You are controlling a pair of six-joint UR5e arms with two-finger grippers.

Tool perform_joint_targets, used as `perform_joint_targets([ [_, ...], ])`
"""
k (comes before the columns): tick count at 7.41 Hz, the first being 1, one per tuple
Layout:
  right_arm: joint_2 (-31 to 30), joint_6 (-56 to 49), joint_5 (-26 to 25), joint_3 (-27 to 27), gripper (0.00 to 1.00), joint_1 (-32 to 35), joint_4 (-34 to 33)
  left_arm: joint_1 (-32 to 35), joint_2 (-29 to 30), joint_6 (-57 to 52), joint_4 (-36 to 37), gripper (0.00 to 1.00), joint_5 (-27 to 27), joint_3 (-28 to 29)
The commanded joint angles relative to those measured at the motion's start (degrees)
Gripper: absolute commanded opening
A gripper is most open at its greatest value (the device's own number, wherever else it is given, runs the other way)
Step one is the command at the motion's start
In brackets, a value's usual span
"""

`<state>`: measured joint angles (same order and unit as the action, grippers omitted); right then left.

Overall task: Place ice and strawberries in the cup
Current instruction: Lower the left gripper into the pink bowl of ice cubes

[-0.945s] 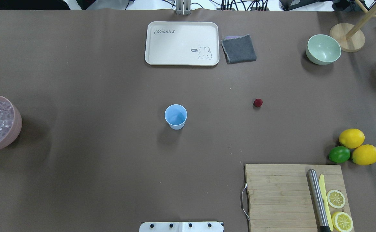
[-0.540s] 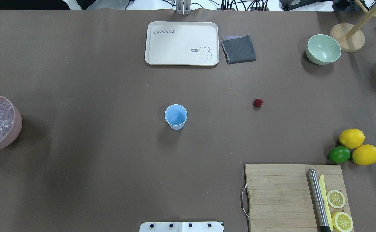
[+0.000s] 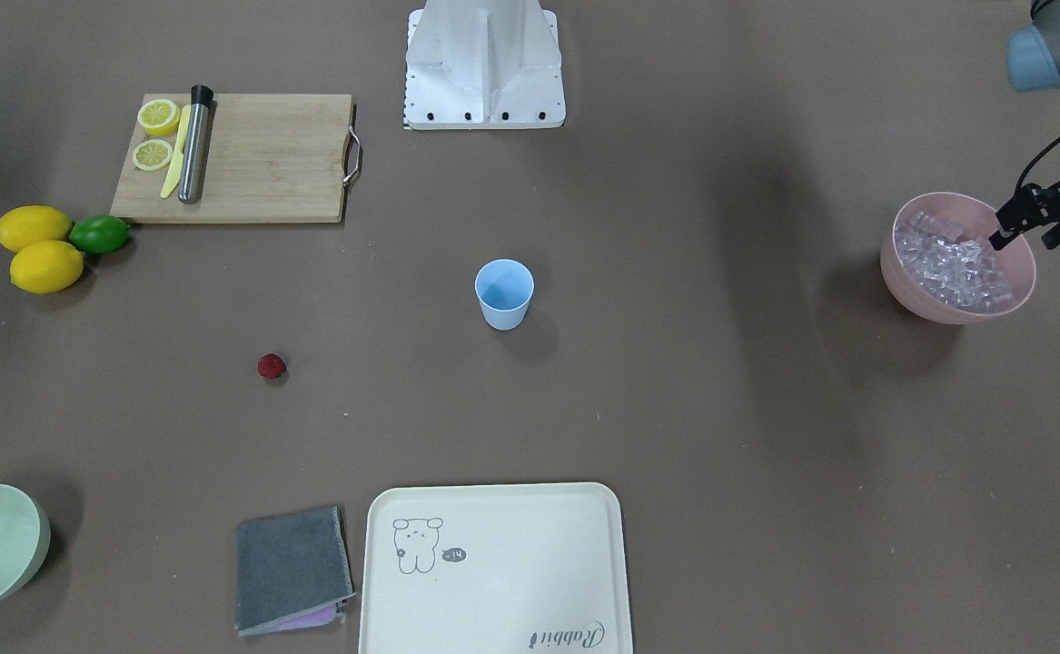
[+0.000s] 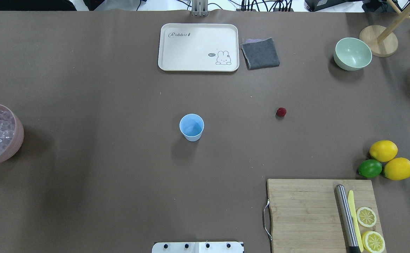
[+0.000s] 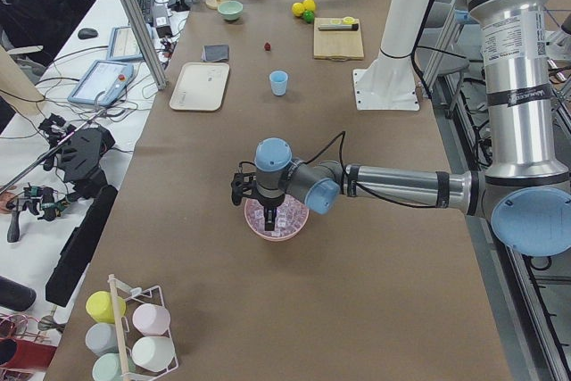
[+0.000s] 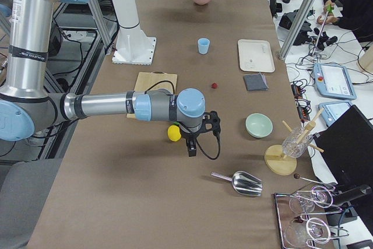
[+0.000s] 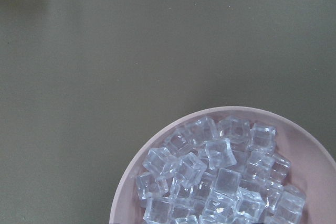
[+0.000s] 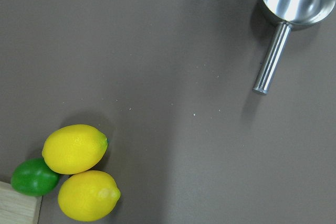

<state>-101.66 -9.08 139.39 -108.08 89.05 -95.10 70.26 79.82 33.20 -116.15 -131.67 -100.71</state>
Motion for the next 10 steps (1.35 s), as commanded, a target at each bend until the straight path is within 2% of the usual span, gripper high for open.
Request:
perform_joint_targets([
  [1, 0.0, -0.1, 0.0, 0.1, 1.0, 0.0, 0.0, -0.7, 0.0, 0.0, -0.3, 0.71, 0.0, 0.1],
  [5, -0.4, -0.1, 0.1, 0.0, 1.0, 0.0, 0.0, -3.1, 0.1, 0.1, -0.4, 0.71, 0.1, 1.6],
  [6, -0.4, -0.1, 0.1, 0.1, 1.0, 0.0, 0.0, -3.2, 0.3, 0.0, -0.5, 0.67, 0.1, 2.0],
  [10, -0.4, -0.1, 0.1, 0.0, 1.0, 0.0, 0.0, -4.4, 0.7, 0.1, -0.5, 0.66, 0.1, 2.6],
])
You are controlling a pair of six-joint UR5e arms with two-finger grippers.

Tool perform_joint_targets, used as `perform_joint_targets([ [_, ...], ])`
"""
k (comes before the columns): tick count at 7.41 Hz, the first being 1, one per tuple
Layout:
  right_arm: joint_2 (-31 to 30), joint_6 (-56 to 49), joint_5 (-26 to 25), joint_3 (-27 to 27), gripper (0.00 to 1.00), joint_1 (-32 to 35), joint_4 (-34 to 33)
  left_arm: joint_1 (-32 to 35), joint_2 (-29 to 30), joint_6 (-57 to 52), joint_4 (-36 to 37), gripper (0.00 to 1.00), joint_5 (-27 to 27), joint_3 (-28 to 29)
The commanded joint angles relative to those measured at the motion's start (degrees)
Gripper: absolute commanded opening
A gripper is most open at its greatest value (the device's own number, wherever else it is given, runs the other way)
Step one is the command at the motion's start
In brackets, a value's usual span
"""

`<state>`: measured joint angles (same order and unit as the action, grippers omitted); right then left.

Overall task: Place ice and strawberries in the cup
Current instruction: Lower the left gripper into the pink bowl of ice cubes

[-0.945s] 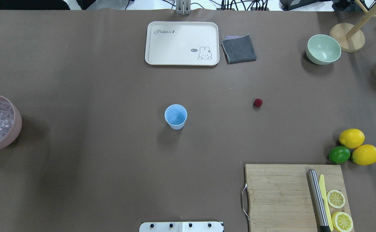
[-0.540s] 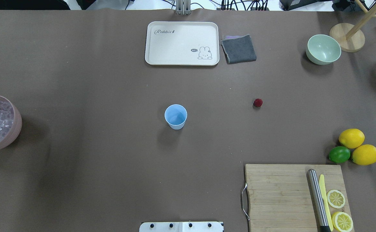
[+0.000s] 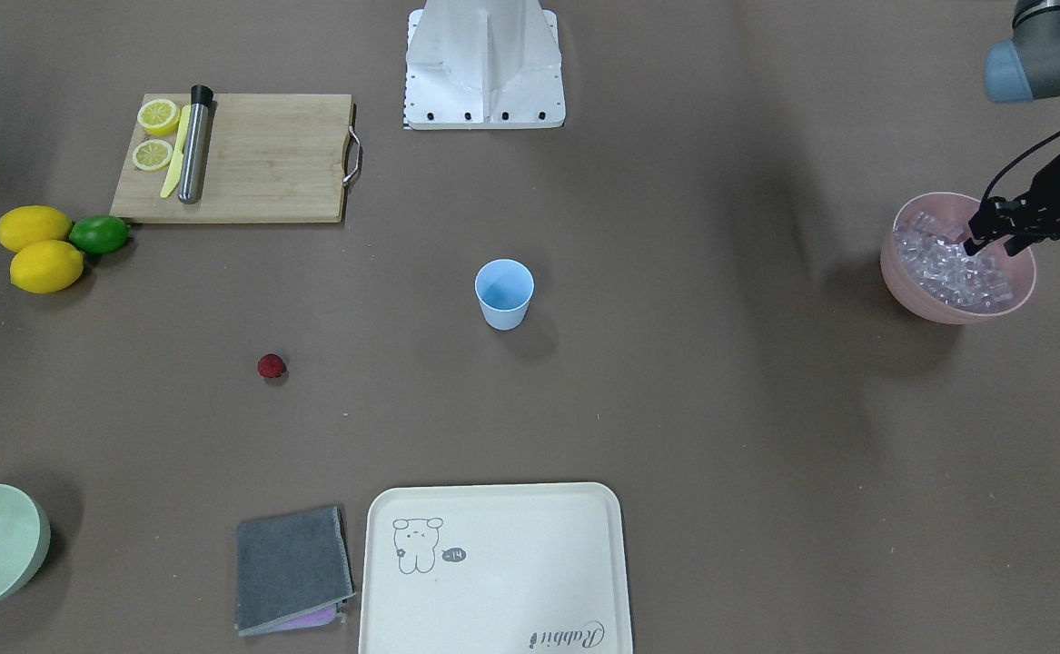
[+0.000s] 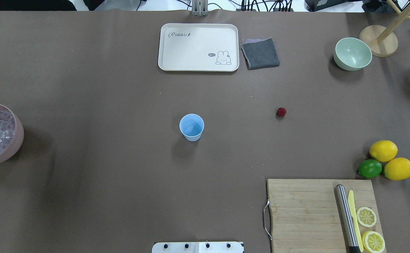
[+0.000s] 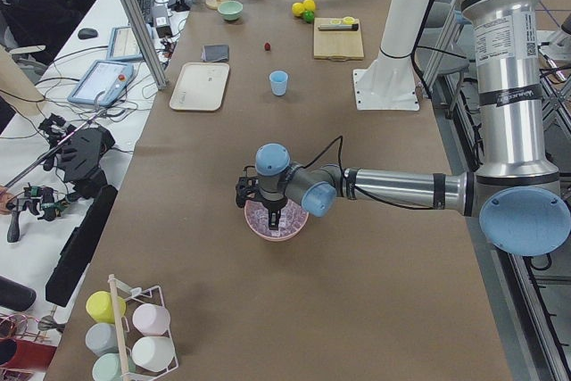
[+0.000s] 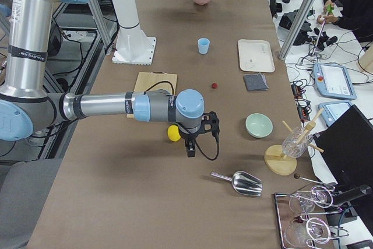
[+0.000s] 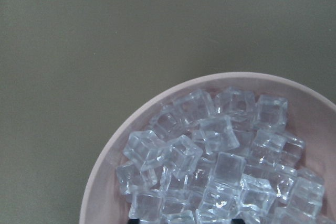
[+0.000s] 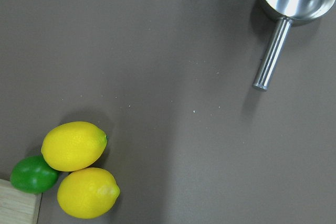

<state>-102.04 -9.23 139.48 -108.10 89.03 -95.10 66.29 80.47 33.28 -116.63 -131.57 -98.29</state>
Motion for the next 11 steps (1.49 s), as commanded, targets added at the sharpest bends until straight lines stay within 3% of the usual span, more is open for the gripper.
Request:
perform_joint_targets([
  [1, 0.0, 0.0, 0.0, 0.0, 1.0, 0.0, 0.0, -0.9, 0.0, 0.0, 0.0, 0.64, 0.0, 0.4],
  [6, 0.2, -0.1, 0.0, -0.2, 1.0, 0.0, 0.1, -1.8, 0.4, 0.0, -0.5, 0.59, 0.0, 1.4],
  [8, -0.1, 0.0, 0.0, 0.0, 1.0, 0.0, 1.7, -1.8, 0.4, 0.0, -1.8, 0.51, -0.1, 2.2],
  [9, -0.1, 0.0, 0.1, 0.0, 1.0, 0.0, 2.3, -1.8, 0.3, 0.1, -1.8, 0.35, -0.1, 2.0],
  [10, -0.1, 0.0, 0.1, -0.1, 1.0, 0.0, 2.3, -1.8, 0.2, 0.1, -1.8, 0.1, -0.1, 2.0],
  [11, -0.1, 0.0, 0.2, -0.1, 1.0, 0.1, 2.3, -1.8, 0.0, 0.9, -1.8, 0.0, -0.1, 2.0],
])
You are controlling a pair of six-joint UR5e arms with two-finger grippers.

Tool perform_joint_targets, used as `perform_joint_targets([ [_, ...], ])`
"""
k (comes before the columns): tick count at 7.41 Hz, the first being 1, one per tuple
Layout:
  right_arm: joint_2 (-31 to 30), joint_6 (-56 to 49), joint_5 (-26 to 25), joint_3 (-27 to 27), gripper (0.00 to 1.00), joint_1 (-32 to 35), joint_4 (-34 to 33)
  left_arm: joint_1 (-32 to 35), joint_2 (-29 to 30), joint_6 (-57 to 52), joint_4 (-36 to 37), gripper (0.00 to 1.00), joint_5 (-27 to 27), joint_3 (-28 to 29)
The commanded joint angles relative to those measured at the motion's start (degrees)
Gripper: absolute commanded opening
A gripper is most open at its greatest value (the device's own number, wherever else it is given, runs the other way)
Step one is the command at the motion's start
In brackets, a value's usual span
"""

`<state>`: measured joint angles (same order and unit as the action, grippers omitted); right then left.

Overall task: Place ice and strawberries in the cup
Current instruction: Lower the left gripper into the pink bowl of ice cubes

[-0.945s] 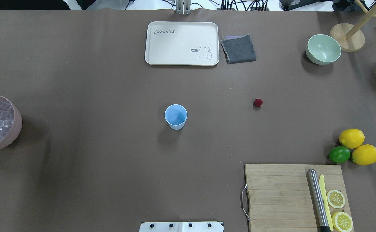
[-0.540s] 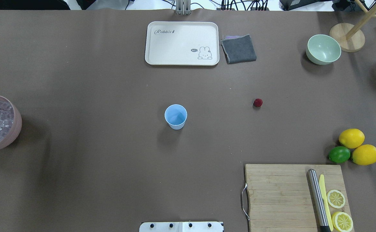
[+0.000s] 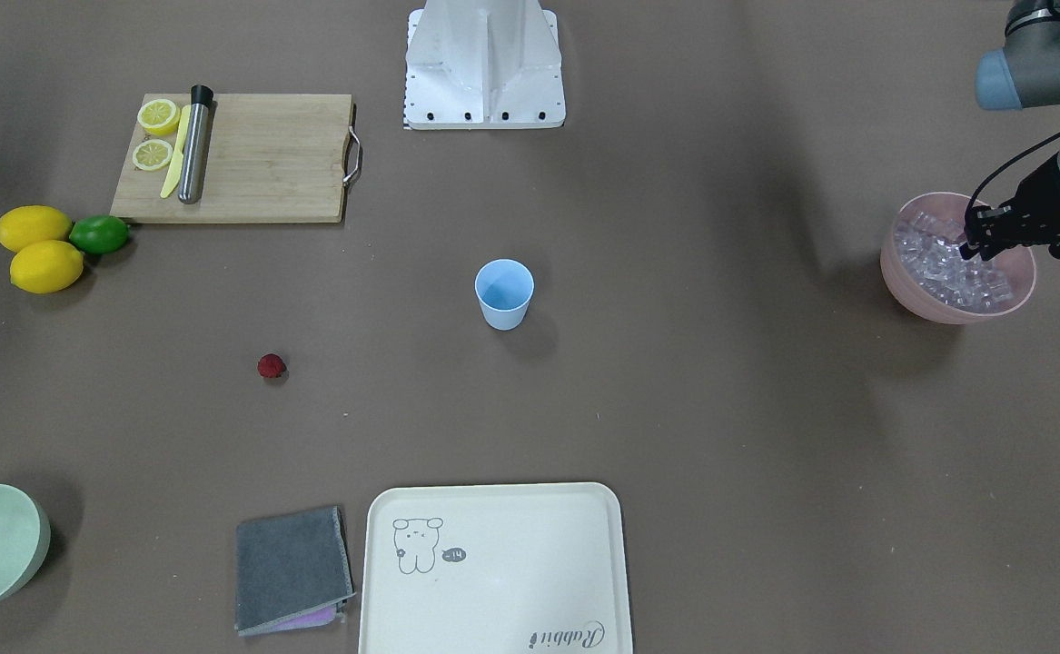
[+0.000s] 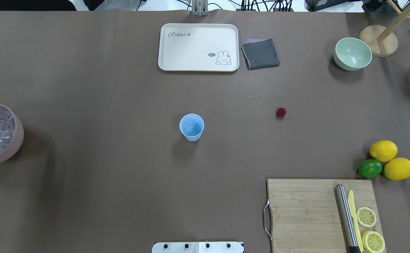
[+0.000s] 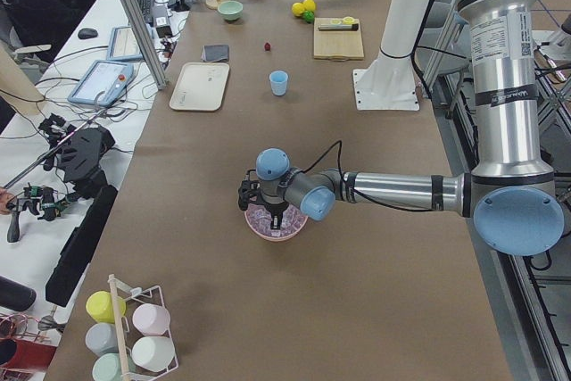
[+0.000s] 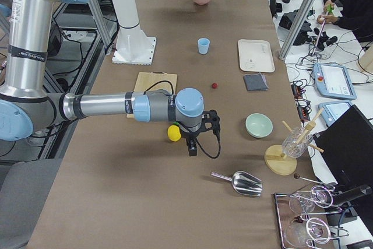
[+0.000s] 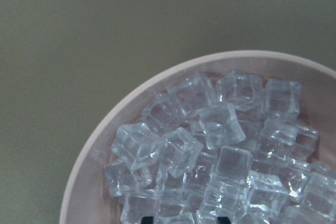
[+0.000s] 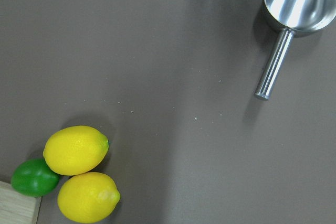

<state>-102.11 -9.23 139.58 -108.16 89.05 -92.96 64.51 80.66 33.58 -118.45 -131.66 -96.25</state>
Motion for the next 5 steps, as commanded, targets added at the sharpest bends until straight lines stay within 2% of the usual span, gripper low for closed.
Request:
perform_joint_targets([
  [1, -0.1, 0.0, 0.2, 0.0, 1.0, 0.1, 0.1, 0.0, -0.2, 3.3, -0.5, 0.0, 0.1, -0.2],
  [4, -0.5, 0.0, 1.0, -0.5, 1.0, 0.1, 0.2, 0.5, -0.8, 3.2, -0.8, 0.0, -0.4, -2.4],
  [5, -0.7, 0.0, 1.0, -0.8, 1.0, 0.0, 0.1, 1.3, -0.4, 2.6, -0.2, 0.0, -2.3, -3.8],
])
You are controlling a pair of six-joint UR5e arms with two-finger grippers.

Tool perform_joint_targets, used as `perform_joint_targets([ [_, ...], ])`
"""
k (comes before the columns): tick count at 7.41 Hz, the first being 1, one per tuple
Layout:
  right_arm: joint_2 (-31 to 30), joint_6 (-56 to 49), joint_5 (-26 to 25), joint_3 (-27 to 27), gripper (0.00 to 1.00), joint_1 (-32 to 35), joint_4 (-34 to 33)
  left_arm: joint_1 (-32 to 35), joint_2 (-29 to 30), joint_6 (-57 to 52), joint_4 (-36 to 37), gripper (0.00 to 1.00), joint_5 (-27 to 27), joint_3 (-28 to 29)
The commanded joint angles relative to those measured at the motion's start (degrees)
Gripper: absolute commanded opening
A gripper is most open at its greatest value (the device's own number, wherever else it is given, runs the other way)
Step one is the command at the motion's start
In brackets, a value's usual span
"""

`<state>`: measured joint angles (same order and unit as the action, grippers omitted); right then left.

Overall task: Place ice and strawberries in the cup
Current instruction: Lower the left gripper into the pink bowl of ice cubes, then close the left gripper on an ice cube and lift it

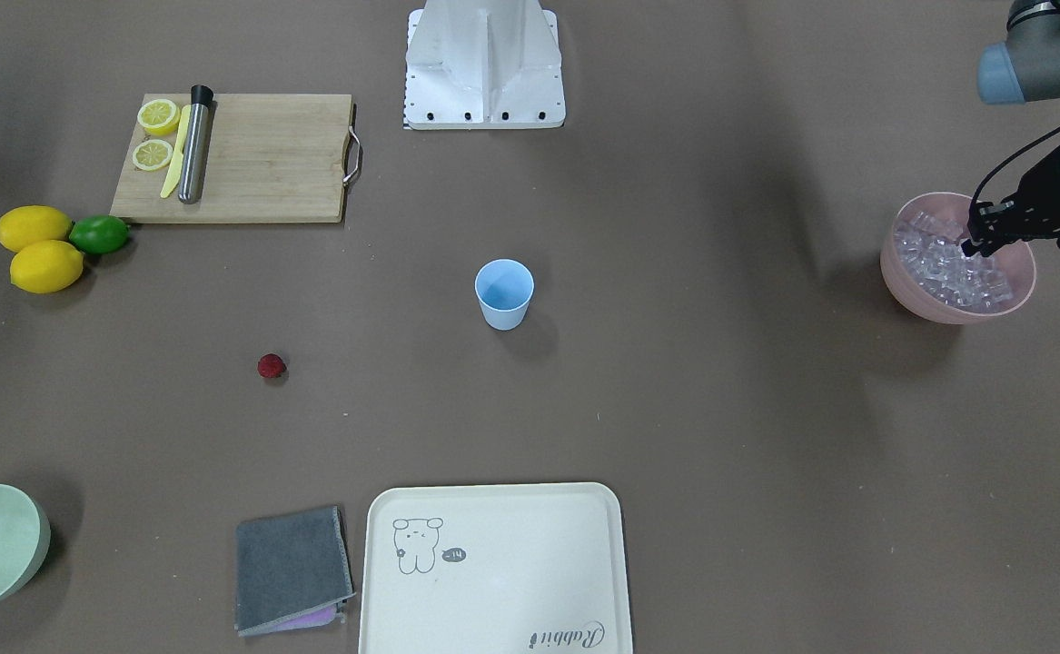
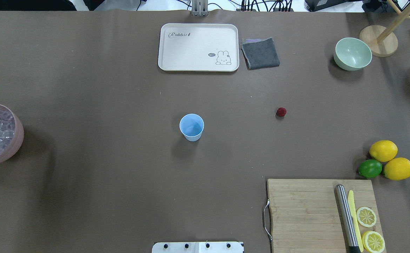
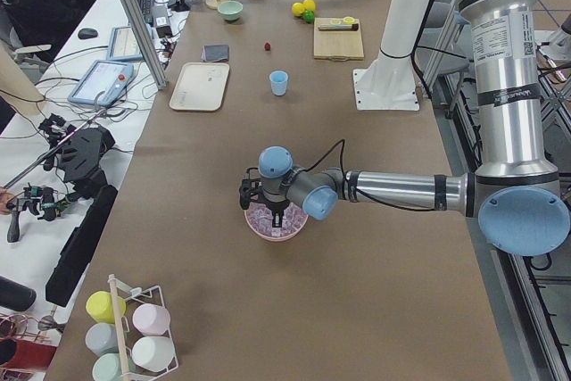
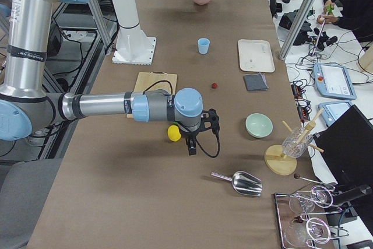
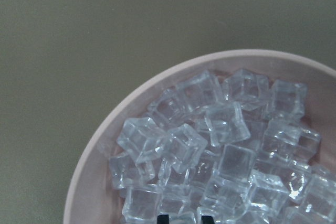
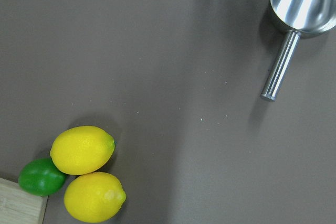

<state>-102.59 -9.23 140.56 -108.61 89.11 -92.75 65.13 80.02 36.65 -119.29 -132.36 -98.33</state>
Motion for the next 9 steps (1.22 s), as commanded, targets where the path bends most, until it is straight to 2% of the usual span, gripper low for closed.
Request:
perform_joint_targets([
  [1, -0.3, 0.1, 0.1, -0.5, 1.0, -0.1, 0.0, 2.7, 0.2, -0.9, 2.3, 0.0, -5.5, -3.9],
  [2, -0.3, 0.1, 0.1, -0.4, 1.0, -0.1, 0.0, 4.1, 1.1, -0.3, 6.6, 0.0, -6.0, -8.0],
  [4, -0.2, 0.3, 0.6, -0.4, 1.0, -0.1, 0.0, 1.9, 11.2, 10.3, 11.4, 0.0, -4.7, -9.5],
  [5, -0.2, 0.4, 0.6, -0.4, 1.0, -0.1, 0.0, -1.4, 15.6, 15.9, 11.5, 0.0, -4.5, -8.7],
  [7, 1.7, 0.9, 0.9, -0.4, 1.0, -1.0, 0.0, -8.5, 25.3, 26.4, 14.1, 0.0, -0.2, -8.0],
  [9, 8.3, 8.8, 0.7, -0.4, 1.0, -3.7, -0.1, -14.5, 37.7, 33.3, 25.2, 0.0, 5.5, -8.1],
])
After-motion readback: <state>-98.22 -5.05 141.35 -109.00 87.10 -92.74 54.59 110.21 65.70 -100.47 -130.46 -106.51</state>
